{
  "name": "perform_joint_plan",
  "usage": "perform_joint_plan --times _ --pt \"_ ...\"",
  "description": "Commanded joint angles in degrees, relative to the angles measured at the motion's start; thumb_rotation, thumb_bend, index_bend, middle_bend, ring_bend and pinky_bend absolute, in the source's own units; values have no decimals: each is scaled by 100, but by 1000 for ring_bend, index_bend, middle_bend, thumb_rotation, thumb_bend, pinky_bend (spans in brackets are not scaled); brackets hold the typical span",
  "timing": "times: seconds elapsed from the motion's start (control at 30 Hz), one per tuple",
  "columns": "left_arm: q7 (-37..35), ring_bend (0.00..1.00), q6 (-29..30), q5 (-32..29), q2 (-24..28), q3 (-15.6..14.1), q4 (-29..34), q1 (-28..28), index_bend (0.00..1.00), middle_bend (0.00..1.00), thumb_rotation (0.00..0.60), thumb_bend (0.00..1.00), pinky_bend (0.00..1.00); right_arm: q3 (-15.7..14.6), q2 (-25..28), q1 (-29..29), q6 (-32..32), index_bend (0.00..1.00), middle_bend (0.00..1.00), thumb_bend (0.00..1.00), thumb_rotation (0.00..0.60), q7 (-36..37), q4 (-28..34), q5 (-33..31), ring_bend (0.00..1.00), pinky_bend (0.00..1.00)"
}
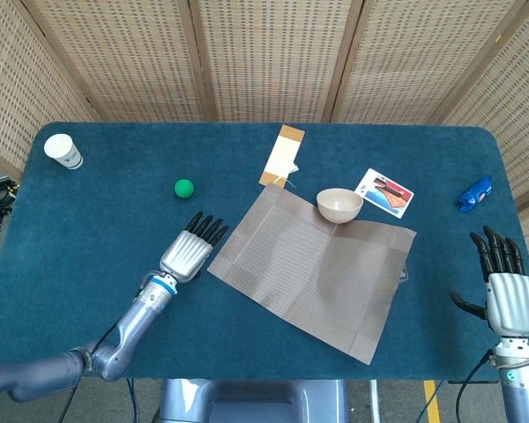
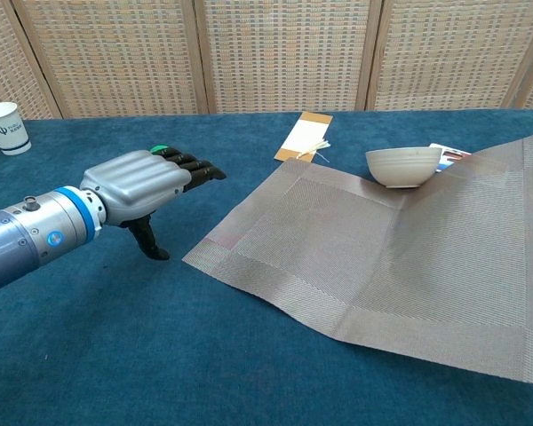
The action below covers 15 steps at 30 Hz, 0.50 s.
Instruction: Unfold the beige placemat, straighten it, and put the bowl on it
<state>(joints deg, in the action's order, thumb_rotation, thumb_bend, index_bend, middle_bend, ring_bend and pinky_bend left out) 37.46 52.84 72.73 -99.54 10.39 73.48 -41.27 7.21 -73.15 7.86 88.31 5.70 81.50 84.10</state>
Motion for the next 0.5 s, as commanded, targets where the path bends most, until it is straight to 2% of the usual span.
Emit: perform_joint_plan --times 0.03,0.5 --pt "66 0 -19 -56 -114 -42 -104 -66 24 0 600 69 0 13 5 -1 -8 94 0 129 600 24 -4 -4 0 0" --pt "700 0 -4 -348 -491 -184 -404 -281 33 0 600 92 0 43 49 -23 -31 95 0 129 600 208 37 15 0 0"
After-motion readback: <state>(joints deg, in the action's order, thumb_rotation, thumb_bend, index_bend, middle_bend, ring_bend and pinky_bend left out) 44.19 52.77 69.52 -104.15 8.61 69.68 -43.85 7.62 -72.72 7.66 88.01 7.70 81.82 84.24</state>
